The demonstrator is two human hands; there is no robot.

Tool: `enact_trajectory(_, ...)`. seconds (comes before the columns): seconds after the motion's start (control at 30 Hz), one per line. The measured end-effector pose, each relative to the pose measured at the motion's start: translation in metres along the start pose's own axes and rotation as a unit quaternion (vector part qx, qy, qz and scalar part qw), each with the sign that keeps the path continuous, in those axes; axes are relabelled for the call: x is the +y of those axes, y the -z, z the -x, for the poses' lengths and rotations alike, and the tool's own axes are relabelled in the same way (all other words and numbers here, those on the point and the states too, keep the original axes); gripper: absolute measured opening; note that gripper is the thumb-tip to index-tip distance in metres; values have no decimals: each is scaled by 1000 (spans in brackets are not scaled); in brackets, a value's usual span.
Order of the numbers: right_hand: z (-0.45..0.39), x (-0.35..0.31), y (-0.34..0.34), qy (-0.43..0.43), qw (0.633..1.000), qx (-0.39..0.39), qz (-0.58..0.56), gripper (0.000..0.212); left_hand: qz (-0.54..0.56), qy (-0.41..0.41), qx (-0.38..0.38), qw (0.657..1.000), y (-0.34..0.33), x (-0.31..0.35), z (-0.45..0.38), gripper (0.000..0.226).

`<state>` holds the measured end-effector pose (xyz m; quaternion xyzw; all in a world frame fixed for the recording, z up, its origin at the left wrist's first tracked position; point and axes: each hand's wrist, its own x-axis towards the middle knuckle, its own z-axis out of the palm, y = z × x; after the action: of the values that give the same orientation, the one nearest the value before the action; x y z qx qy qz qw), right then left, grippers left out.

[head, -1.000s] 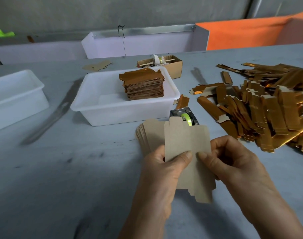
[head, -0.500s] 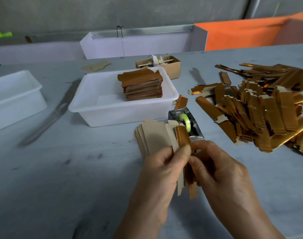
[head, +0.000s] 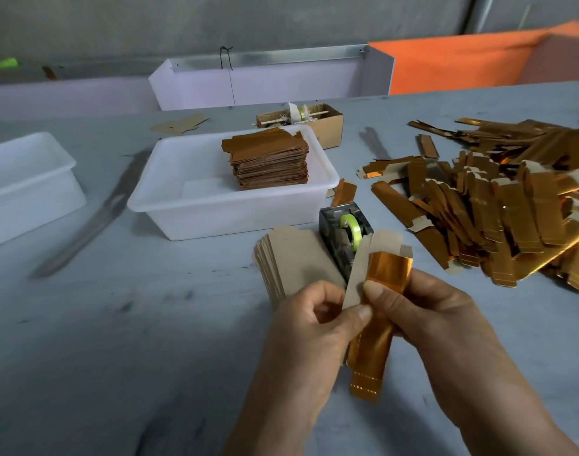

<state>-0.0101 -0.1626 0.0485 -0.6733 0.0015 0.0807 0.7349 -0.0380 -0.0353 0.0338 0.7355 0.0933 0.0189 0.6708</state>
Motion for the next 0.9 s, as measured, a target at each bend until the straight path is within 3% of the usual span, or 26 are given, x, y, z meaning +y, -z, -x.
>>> enact_trajectory(0.13,-1,1,4,-28,999,-11,-11,13,-19,-23,50,998,-2,-7,0,5)
enact_trajectory(0.23,-2,4,4,-46,999,-13,-27,11,-149,-70,122,979,-10,-9,2,15)
enact_trajectory(0.3,-3,4,2,-53,998,-2,-33,10,-311,-165,173,920,-17,-5,4,23)
enact_trajectory(0.4,-6,4,-2,-53,998,13,-40,10,-499,-221,183,818,-34,-2,12,34)
enact_trajectory(0.5,-7,2,-4,-42,999,25,-19,14,-560,-172,163,794,-45,-2,12,46)
enact_trajectory(0.57,-5,0,-5,-41,998,36,-2,23,-567,-125,114,806,-51,-6,7,45)
enact_trajectory(0.67,-6,3,-2,-45,996,66,40,29,-496,-108,16,861,-55,-1,9,36)
enact_trajectory(0.73,-6,6,2,-55,996,68,16,28,-464,-76,82,879,-51,12,17,26)
enact_trajectory(0.77,-6,6,3,-64,996,63,3,30,-408,-80,104,904,-47,11,19,30)
enact_trajectory(0.83,-6,6,6,-71,996,45,-19,32,-291,-82,77,950,-44,3,18,26)
enact_trajectory(0.9,-6,5,6,-64,997,28,-20,33,-167,-6,73,983,-29,3,10,12)
